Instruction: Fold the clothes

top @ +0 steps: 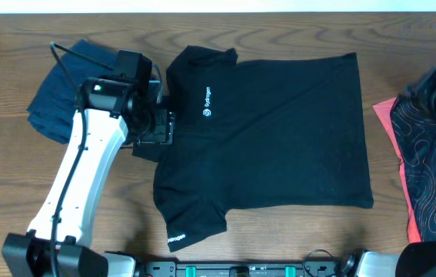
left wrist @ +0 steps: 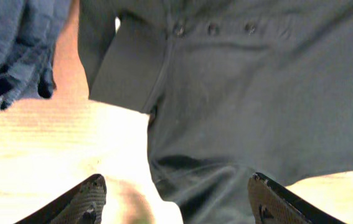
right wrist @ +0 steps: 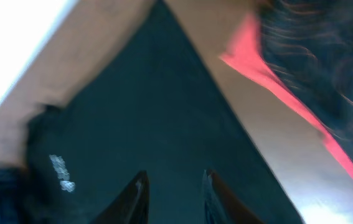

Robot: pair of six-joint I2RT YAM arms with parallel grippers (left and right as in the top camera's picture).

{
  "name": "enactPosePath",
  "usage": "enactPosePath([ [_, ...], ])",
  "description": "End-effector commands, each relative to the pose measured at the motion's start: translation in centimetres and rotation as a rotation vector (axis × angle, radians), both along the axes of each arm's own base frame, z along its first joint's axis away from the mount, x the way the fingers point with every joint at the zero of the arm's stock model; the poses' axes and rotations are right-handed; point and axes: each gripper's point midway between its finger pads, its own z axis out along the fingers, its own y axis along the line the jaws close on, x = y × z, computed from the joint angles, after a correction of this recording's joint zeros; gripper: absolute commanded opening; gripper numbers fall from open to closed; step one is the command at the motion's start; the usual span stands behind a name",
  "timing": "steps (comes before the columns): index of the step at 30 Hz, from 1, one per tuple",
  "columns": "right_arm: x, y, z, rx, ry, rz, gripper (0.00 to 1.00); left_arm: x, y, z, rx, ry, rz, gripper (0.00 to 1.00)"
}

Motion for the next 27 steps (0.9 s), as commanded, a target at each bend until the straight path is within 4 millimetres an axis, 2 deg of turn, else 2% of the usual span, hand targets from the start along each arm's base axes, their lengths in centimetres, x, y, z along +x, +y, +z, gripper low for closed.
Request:
enactPosePath([
  [1,-2.7,-0.8,-5.5,-0.083,0.231,-0.003,0.27,-0.5,0.0,0.0,-0.001,0.012,-0.002,0.75],
  [8,-7.7,1.1,-14.6,-0.01,0.427,0.018,0.3,-2.2,0.4,-0.2,0.013,0.083,-0.001,0.75],
  [12,-10.8,3.0,-18.2,0.056,0.503,0.059,0.33,-3.4,0.6,-0.2,0.022,0.134,-0.001,0.75],
  [16,-12.7,4.0,-20.4,0.082,0.542,0.069,0.38,-4.2,0.8,-0.2,0.029,0.166,-0.001,0.76],
  [18,-13.3,4.2,-21.1,0.087,0.552,0.071,0.4,-4.3,1.1,-0.3,0.047,0.167,0.008,0.8],
  [22,-13.8,4.4,-21.8,0.085,0.554,0.083,0.43,-4.1,4.0,-0.2,0.179,0.157,0.083,0.82],
  [27,-13.9,4.4,-22.0,0.082,0.557,0.083,0.47,-4.8,6.3,-0.2,0.186,0.198,0.167,0.82],
])
